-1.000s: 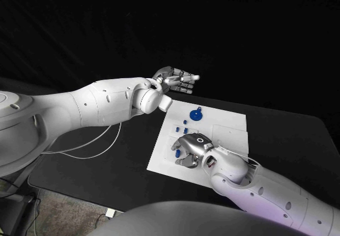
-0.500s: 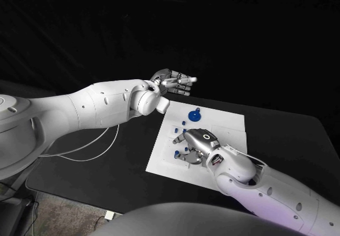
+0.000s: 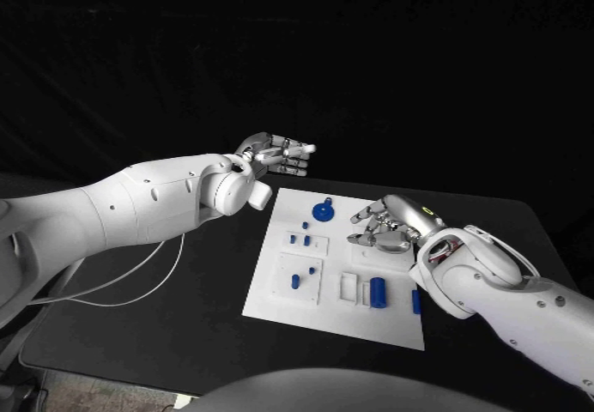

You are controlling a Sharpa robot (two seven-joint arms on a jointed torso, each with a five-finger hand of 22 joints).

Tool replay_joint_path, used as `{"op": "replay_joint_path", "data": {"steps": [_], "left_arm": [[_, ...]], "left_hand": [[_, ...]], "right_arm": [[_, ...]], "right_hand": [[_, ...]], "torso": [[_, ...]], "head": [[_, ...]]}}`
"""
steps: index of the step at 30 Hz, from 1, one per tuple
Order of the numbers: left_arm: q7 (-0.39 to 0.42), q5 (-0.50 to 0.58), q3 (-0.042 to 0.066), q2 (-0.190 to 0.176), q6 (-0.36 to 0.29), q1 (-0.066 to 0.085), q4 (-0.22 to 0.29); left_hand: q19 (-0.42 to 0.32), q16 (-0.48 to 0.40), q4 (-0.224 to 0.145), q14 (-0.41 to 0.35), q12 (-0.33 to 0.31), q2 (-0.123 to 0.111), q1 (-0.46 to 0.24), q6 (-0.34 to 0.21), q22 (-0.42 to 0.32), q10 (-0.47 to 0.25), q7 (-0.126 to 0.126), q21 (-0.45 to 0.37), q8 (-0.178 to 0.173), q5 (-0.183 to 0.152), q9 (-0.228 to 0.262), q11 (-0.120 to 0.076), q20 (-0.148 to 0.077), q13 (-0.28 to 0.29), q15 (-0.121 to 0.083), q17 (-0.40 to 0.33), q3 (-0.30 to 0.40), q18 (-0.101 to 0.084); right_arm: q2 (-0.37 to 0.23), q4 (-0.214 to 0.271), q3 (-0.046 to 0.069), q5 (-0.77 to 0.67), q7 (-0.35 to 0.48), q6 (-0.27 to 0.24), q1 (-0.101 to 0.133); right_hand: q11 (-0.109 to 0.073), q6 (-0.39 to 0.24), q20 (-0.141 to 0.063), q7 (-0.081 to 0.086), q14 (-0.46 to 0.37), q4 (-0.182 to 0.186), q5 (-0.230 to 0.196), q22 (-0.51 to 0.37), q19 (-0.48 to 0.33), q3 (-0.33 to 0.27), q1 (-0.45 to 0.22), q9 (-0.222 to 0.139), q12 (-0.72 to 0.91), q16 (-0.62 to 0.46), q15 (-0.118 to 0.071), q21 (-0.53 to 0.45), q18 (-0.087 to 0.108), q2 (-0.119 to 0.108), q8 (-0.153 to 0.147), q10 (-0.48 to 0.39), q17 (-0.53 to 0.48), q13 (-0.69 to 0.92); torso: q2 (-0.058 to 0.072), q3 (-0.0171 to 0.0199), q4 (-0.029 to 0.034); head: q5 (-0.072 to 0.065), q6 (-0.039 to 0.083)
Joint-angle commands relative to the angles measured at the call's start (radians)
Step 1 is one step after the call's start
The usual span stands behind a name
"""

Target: Assemble the parts on the task board

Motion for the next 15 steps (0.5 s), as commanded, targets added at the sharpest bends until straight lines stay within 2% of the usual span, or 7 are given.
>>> {"op": "replay_joint_path", "data": {"steps": [1,3,4,8,10,11,15], "left_arm": [[0.045,0.006,0.001,-0.01,0.013,-0.003,0.01],[0.055,0.008,0.001,-0.017,0.016,-0.005,0.014],[0.062,0.009,0.001,-0.021,0.017,-0.007,0.017],[0.079,0.011,0.001,-0.035,0.021,-0.012,0.03],[0.085,0.011,0.001,-0.041,0.023,-0.014,0.038],[0.086,0.011,0.001,-0.044,0.024,-0.015,0.042],[0.088,0.011,0.001,-0.05,0.027,-0.018,0.056]], "left_hand": [[0.007,-0.001,-0.004,0.014,0.001,0.003,-0.003,0.031,-0.001,0.012,-0.002,0.002,0.001,-0.004,0.002,-0.005,-0.003,0.001,-0.002,0.001,-0.007,0.004],[0.007,-0.001,-0.009,0.016,0.0,0.008,-0.003,0.059,-0.001,0.022,-0.006,0.002,0.002,-0.004,0.003,-0.008,-0.004,0.0,-0.004,0.001,-0.01,0.003],[0.005,-0.001,-0.011,0.017,0.002,0.009,-0.002,0.079,-0.001,0.027,-0.01,0.001,0.005,-0.004,0.005,-0.012,-0.004,0.001,-0.005,0.001,-0.011,0.002],[0.002,-0.001,-0.022,0.024,0.0,0.02,-0.004,0.131,-0.001,0.051,-0.022,0.001,0.004,-0.004,0.006,-0.02,-0.006,0.0,-0.009,0.002,-0.022,-0.003],[0.002,0.0,-0.026,0.025,0.0,0.024,-0.005,0.132,-0.001,0.053,-0.022,0.001,0.003,-0.004,0.006,-0.02,-0.007,0.001,-0.009,0.002,-0.026,-0.004],[0.002,0.0,-0.026,0.025,0.0,0.024,-0.005,0.132,-0.001,0.053,-0.022,0.001,0.003,-0.004,0.006,-0.02,-0.007,0.001,-0.009,0.002,-0.026,-0.004],[0.001,-0.001,-0.032,0.024,0.0,0.027,-0.008,0.131,-0.001,0.053,-0.021,0.001,0.002,-0.004,0.006,-0.02,-0.008,0.001,-0.009,0.002,-0.032,-0.006]], "right_arm": [[-0.033,-0.002,0.01,0.25,-0.052,0.08,-0.002],[-0.048,-0.008,0.014,0.285,-0.076,0.112,-0.002],[-0.056,-0.011,0.016,0.3,-0.093,0.131,-0.002],[-0.08,-0.021,0.02,0.338,-0.187,0.206,-0.004],[-0.089,-0.021,0.021,0.35,-0.237,0.248,-0.007],[-0.092,-0.019,0.021,0.355,-0.26,0.267,-0.01],[-0.098,-0.013,0.022,0.371,-0.33,0.315,-0.02]], "right_hand": [[-0.014,0.03,-0.01,-0.004,0.005,0.02,0.03,0.018,0.039,-0.07,-0.013,0.01,0.277,0.008,-0.008,0.038,-0.022,0.034,0.001,-0.118,0.016,0.262],[-0.022,0.055,-0.01,-0.021,0.01,0.029,0.037,0.04,0.043,-0.074,-0.012,0.021,0.368,0.027,-0.011,0.082,-0.028,0.046,0.008,-0.119,0.033,0.344],[-0.022,0.07,-0.017,-0.021,0.0,0.042,0.018,0.065,0.041,-0.073,-0.009,0.04,0.468,0.062,-0.014,0.122,-0.037,0.048,0.003,-0.171,0.067,0.459],[-0.027,0.085,-0.019,-0.035,-0.009,0.077,-0.008,0.103,0.042,-0.062,-0.015,0.085,0.627,0.138,-0.014,0.181,-0.038,0.042,0.003,-0.139,0.15,0.648],[-0.029,0.088,-0.018,-0.037,-0.01,0.116,-0.012,0.123,0.044,-0.057,-0.032,0.112,0.688,0.18,-0.015,0.21,-0.038,0.037,0.004,-0.123,0.201,0.731],[-0.028,0.087,-0.018,-0.038,-0.01,0.136,-0.022,0.133,0.043,-0.055,-0.043,0.125,0.695,0.193,-0.014,0.224,-0.038,0.034,0.004,-0.12,0.219,0.75],[-0.03,0.09,-0.018,-0.045,-0.008,0.204,-0.025,0.171,0.043,-0.067,-0.057,0.183,0.713,0.221,-0.015,0.267,-0.039,0.025,0.005,-0.097,0.27,0.816]], "torso": [[-0.004,0.0075,-0.0075],[-0.005,0.0096,-0.0092],[-0.006,0.0107,-0.0106],[-0.008,0.0132,-0.0142],[-0.008,0.0123,-0.0132],[-0.007,0.0103,-0.0122],[-0.006,0.0069,-0.0106]], "head": [[-0.021,0.012],[-0.031,0.015],[-0.033,0.015],[-0.045,0.012],[-0.052,0.01],[-0.055,0.009],[-0.06,0.005]]}}
